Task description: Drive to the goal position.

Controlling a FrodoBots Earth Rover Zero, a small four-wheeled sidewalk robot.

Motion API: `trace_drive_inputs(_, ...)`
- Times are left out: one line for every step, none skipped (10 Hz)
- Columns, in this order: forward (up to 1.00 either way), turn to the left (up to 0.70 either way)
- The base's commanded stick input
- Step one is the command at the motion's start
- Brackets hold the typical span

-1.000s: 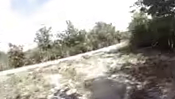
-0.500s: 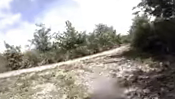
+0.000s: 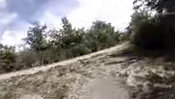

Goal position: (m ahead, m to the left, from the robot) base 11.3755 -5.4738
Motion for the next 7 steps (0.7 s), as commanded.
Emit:
trace_drive_inputs(0.85, 0.0)
trace_drive_inputs(0.85, 0.0)
trace_drive_inputs(0.85, 0.0)
trace_drive_inputs(0.85, 0.0)
trace_drive_inputs(0.85, 0.0)
trace_drive_inputs(0.85, 0.0)
trace_drive_inputs(0.85, 0.0)
